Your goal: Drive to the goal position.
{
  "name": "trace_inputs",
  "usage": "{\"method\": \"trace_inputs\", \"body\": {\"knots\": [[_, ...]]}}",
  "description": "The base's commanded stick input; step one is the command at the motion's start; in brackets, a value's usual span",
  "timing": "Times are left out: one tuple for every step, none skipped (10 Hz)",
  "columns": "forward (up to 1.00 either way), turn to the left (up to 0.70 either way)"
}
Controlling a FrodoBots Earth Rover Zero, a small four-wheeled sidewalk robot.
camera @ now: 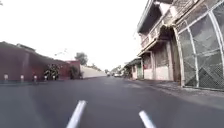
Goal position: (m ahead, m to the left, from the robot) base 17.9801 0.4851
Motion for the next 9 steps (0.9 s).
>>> {"method": "trace_inputs", "body": {"knots": [[1.00, 0.00], [1.00, 0.00], [1.00, 0.00], [1.00, 0.00], [1.00, 0.00], [1.00, -0.25], [1.00, -0.40], [1.00, -0.40], [1.00, -0.15]]}}
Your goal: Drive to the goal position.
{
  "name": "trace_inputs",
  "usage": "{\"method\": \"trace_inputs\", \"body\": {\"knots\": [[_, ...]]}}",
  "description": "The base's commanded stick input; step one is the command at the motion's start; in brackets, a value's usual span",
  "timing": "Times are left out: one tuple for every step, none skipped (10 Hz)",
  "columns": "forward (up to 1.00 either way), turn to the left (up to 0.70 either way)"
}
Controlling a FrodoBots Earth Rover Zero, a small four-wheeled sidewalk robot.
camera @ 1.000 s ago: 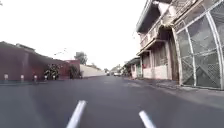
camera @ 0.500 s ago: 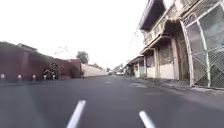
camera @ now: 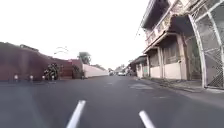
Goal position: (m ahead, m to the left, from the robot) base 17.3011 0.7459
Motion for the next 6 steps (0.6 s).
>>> {"method": "trace_inputs", "body": {"knots": [[1.00, 0.00], [1.00, 0.00], [1.00, 0.00], [1.00, 0.00], [1.00, 0.00], [1.00, 0.00]]}}
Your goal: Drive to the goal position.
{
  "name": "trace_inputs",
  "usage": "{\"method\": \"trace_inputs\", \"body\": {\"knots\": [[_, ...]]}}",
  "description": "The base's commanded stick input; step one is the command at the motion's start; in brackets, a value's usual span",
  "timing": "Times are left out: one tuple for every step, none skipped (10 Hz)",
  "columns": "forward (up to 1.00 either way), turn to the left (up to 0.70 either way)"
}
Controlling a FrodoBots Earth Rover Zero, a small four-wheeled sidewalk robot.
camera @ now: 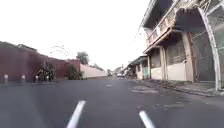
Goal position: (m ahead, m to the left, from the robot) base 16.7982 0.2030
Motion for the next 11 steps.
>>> {"method": "trace_inputs", "body": {"knots": [[1.00, 0.00], [1.00, 0.00], [1.00, 0.00], [1.00, 0.00], [1.00, 0.00], [1.00, 0.00], [1.00, 0.00], [1.00, 0.00], [1.00, 0.00], [1.00, -0.13], [1.00, -0.27]]}}
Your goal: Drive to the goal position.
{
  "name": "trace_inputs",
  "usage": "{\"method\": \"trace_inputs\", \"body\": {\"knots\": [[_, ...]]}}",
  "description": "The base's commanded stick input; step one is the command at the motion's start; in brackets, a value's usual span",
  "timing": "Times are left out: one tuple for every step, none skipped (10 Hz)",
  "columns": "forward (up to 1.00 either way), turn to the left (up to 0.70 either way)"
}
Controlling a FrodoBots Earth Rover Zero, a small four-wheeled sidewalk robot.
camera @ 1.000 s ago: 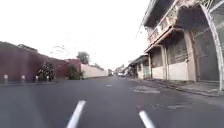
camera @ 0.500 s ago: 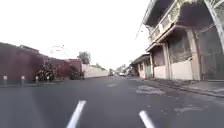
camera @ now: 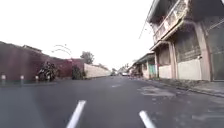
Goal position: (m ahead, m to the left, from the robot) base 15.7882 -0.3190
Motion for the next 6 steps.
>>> {"method": "trace_inputs", "body": {"knots": [[1.00, -0.40], [1.00, -0.40], [1.00, -0.27], [1.00, 0.00], [1.00, -0.11], [1.00, -0.36]]}}
